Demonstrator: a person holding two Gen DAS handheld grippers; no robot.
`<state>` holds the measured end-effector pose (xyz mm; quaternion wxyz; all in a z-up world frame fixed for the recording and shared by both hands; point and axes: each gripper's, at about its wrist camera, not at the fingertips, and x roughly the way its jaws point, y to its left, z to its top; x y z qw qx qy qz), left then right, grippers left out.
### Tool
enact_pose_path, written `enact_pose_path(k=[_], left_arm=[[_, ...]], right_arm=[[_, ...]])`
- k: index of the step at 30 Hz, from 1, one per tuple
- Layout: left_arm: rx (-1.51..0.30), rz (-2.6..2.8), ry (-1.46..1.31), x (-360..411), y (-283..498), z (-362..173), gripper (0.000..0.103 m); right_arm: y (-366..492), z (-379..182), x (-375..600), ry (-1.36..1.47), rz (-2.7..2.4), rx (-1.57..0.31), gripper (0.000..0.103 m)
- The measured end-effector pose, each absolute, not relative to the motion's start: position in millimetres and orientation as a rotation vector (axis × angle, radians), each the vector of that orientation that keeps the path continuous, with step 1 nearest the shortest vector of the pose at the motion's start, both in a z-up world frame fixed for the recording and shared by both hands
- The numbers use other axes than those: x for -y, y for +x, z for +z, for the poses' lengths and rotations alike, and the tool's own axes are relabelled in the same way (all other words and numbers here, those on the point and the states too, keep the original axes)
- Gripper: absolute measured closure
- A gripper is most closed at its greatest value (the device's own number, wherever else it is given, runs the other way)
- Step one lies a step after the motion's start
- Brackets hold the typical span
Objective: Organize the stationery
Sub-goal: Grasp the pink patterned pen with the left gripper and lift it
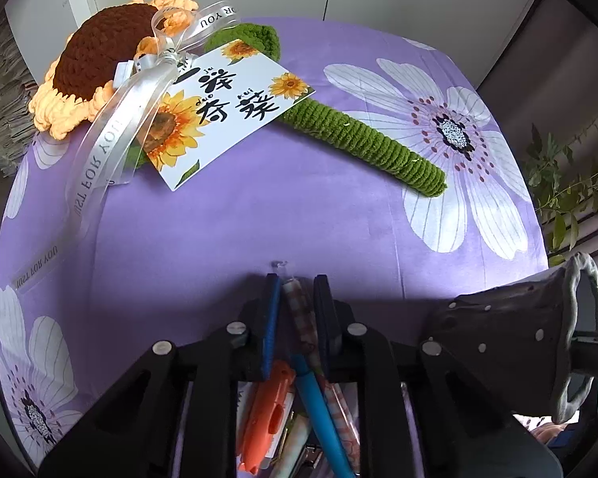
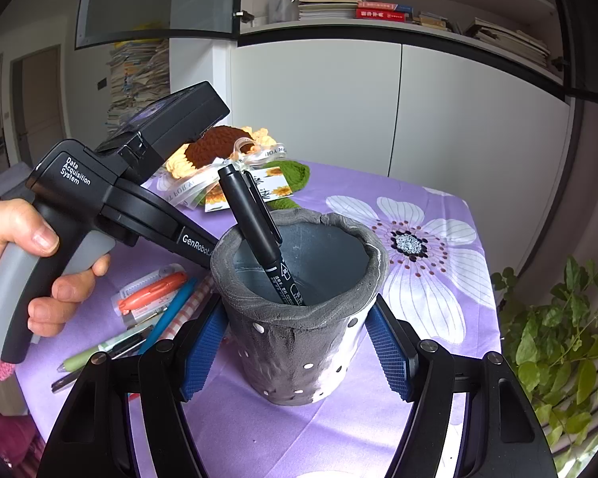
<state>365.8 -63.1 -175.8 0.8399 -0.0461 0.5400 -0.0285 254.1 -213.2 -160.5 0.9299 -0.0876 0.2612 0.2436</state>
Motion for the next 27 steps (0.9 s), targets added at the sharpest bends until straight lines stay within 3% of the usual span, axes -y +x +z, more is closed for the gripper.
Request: enact_pose_path(k=[27], left_arm=[[-0.832,-0.255,-0.163,64.9,279.2,-50.4,0.092]], right_arm=[[253.9,-160.1,214.1,-0.182,0.494,-0.532,0.032]])
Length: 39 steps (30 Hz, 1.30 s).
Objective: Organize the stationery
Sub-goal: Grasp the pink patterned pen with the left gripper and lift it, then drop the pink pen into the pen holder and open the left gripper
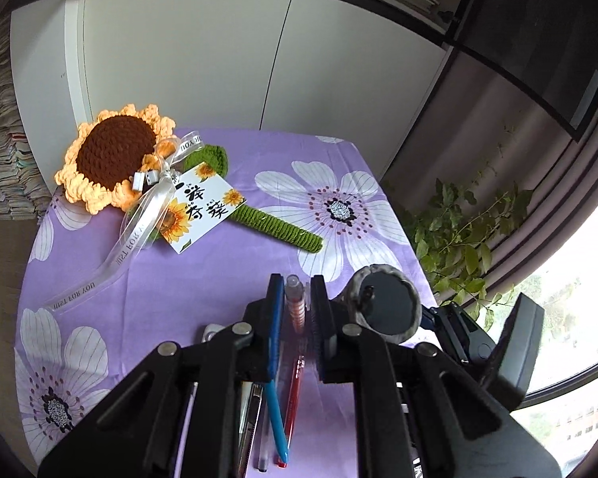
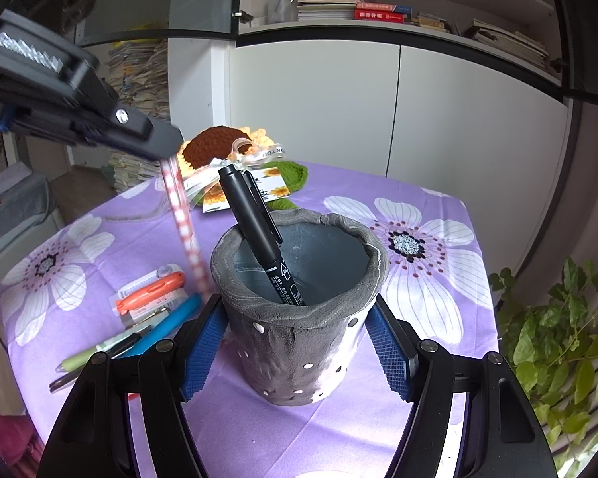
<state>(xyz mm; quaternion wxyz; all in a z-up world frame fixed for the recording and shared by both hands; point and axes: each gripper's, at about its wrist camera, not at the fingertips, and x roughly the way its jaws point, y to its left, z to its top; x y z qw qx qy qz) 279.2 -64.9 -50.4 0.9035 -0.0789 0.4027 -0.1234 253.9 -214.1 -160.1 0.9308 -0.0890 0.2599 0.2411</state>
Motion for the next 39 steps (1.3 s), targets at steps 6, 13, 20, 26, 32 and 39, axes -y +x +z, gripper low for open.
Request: enact_pose_path(k=[6,13,20,26,32,39], left_arm=[[-0.708,-0.282,-0.148,65.1,261.3,-6.4,0.092],[-0.622,-0.340,-0.121,77.0,245.1,25.6,0.092],[-0.600,-0.371,-0.081,95.6,241.7,29.4,0.092],[-0.661,-0.352,-0.029,112.3,255.8,2.6,0.092],[-0.747,-0.322,0.011,118.7,271.2,-30.5,0.092],[-0.815,-0.325,0.034,126.7,279.2,-53.7,0.092]], right_arm=[[253.4,-159.9,214.2,-0.183,0.493,-0.532,0.032],[252.2,-159.1,213.8,-0.184,0.494,-0.531,0.032],[251.7,-158.6,213.1,-0.184,0.497,-0.530,0.032],[251.6,-158.7,212.8,-0.183,0.495,-0.530,0.032],[251.0,-157.8,211.2,-0.181,0.496,-0.528,0.032],[251.2,-157.7,211.0,-0.181,0.496,-0.529,0.032]])
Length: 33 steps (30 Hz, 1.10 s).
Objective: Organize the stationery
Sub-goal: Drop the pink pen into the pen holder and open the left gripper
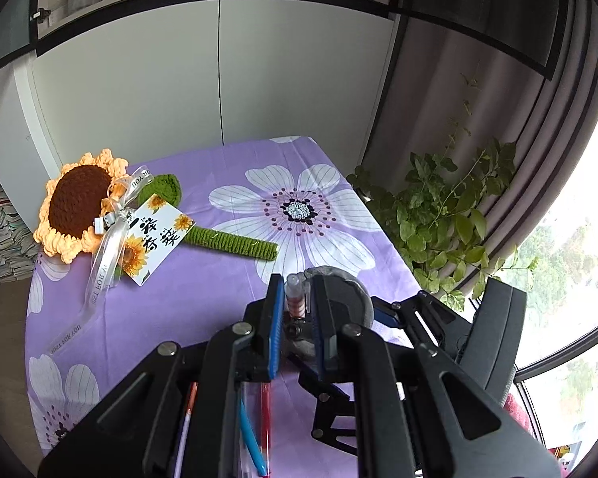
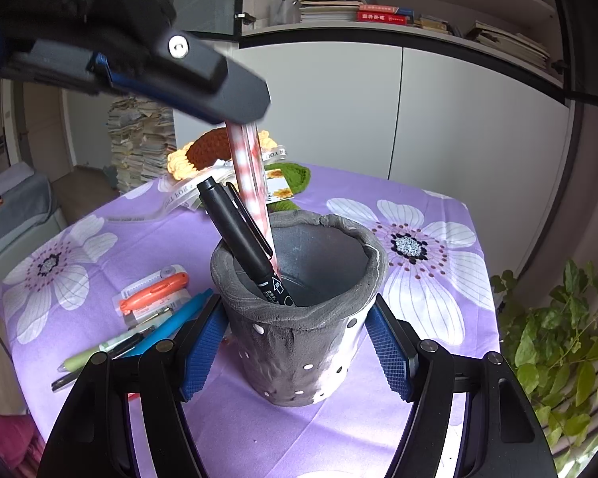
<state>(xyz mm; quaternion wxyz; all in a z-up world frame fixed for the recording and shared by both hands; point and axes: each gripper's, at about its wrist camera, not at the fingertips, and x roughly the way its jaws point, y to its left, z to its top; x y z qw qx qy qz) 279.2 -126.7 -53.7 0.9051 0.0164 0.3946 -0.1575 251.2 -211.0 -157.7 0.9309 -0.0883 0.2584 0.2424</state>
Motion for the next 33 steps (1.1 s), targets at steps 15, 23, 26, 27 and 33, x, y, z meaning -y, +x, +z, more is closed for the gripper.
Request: enact_pose_path(k=[15,23,26,27,33], left_arm=[[-0.762,-0.287,-0.051,98.4,270.2,-38.8,0.049],[-0.899,-0.197,-0.129,63.3,281.6,-77.3,0.057],[-0.977,-0.195,-0.188,54.1,288.3,-99.7,0.072],[-1.000,-0.196,-0.200,53.5,289.9,-106.1,0.074],[-1.076,-0.218,-0.197,64.4,296.6,-126.8,0.081]], right_arm=[[251.9,-159.1,210.9,-0.182,0.496,-0.530,0.032],[251.9,-159.2,210.9,-0.182,0.495,-0.530,0.032],[251.7,-159.7,211.3,-0.183,0.494,-0.529,0.032],[251.7,-159.7,211.3,-0.183,0.494,-0.529,0.032],[251.7,-159.8,211.3,-0.183,0.495,-0.529,0.032]])
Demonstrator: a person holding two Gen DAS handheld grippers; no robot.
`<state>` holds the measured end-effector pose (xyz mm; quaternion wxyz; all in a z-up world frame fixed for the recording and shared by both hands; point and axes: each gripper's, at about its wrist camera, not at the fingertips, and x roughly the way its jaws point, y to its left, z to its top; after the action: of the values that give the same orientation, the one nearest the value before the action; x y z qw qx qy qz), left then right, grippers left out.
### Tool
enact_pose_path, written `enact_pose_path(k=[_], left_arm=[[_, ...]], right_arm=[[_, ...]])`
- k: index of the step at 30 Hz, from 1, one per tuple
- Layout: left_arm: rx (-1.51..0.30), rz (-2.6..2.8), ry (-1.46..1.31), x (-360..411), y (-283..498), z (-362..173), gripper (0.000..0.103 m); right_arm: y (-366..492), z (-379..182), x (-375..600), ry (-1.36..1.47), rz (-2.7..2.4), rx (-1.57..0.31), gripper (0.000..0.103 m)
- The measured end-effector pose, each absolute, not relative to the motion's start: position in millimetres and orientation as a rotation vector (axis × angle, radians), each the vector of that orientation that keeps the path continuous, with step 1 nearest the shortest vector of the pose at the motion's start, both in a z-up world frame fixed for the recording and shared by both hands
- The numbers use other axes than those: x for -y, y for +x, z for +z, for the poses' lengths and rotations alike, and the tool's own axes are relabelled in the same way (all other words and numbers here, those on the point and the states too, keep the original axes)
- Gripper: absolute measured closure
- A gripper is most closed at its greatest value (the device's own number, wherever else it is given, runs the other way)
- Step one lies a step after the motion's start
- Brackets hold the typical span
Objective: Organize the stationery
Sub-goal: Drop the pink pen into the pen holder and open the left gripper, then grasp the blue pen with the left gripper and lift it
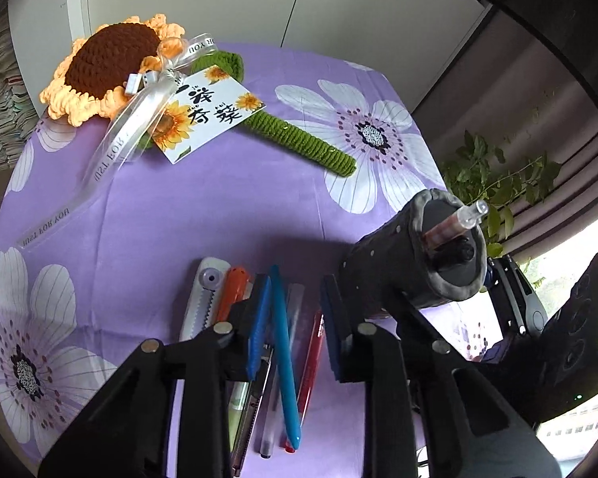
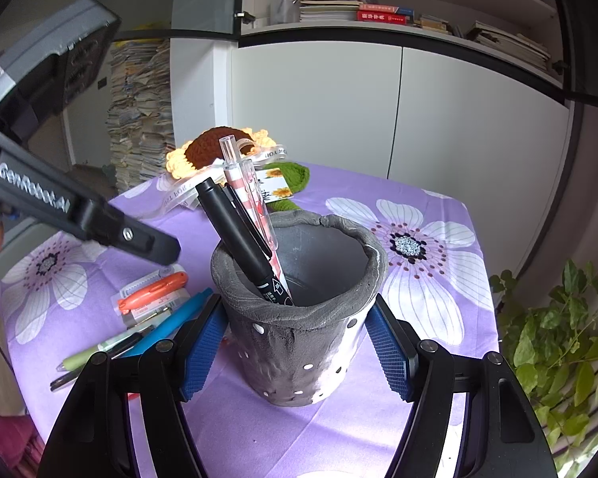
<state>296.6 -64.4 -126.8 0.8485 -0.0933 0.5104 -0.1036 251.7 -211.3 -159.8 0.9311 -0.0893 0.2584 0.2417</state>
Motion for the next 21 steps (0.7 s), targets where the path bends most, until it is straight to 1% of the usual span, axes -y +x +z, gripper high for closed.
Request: enact_pose_path(k=[8,17,21], left_arm=[[-1.144,-0.185,-0.181,70.9,309.7,-147.7,0.081],[-1.165,-0.121,-0.177,71.2,322.1,-159.8,0.087],[-1.172,-0.099,-0.181,73.1,326.4,-164.1,0.087]], right_arm=[[251.7,-159.8,211.2,-0.184,0.495,-0.529,0.032],[251.7,-159.9,211.1,-0.184,0.495,-0.529,0.032],[251.6,-159.9,211.1,-0.184,0.495,-0.529,0.032]])
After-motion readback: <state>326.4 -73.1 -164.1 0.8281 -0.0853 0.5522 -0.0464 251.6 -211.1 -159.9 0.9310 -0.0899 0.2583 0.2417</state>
